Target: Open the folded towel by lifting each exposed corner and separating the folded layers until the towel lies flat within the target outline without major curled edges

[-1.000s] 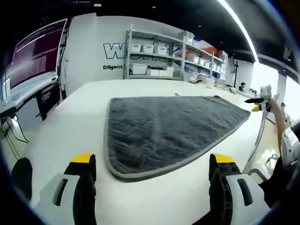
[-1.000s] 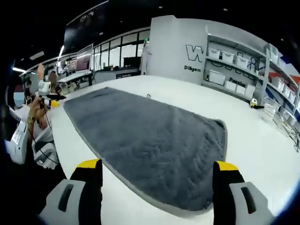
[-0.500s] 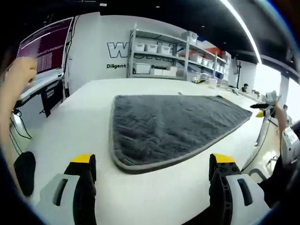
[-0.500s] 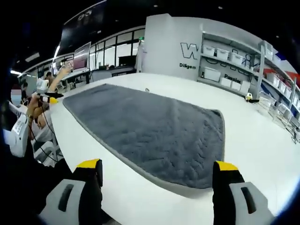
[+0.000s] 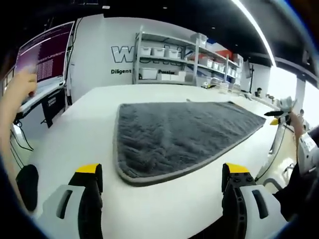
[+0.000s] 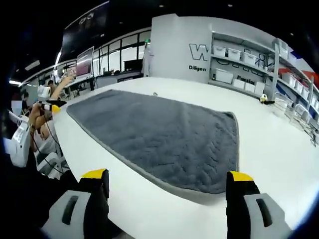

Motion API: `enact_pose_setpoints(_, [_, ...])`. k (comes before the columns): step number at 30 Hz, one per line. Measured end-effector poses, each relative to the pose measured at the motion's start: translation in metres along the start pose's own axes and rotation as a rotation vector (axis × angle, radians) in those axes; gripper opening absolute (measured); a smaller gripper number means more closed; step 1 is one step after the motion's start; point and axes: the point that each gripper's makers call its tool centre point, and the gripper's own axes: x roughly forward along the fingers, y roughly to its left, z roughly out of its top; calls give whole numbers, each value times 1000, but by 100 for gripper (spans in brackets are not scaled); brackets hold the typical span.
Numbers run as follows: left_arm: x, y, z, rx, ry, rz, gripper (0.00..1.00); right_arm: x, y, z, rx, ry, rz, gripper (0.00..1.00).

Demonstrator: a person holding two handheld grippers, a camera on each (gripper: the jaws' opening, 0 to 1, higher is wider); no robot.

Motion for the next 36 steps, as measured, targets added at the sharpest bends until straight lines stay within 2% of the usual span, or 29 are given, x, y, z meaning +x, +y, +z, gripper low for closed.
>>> enact_pose_setpoints(7, [-1,1,4,-3,-8,4,99,-4,-3,1,0,1,-11,99])
enact_pose_setpoints(17, [-1,3,2,-7,-3,4,99,3,2,-1,6,4,1,99])
enact_pose_setpoints(36, [-1,-5,6,3,-12,-18,99,3,-2,-8,12,27,-11,99])
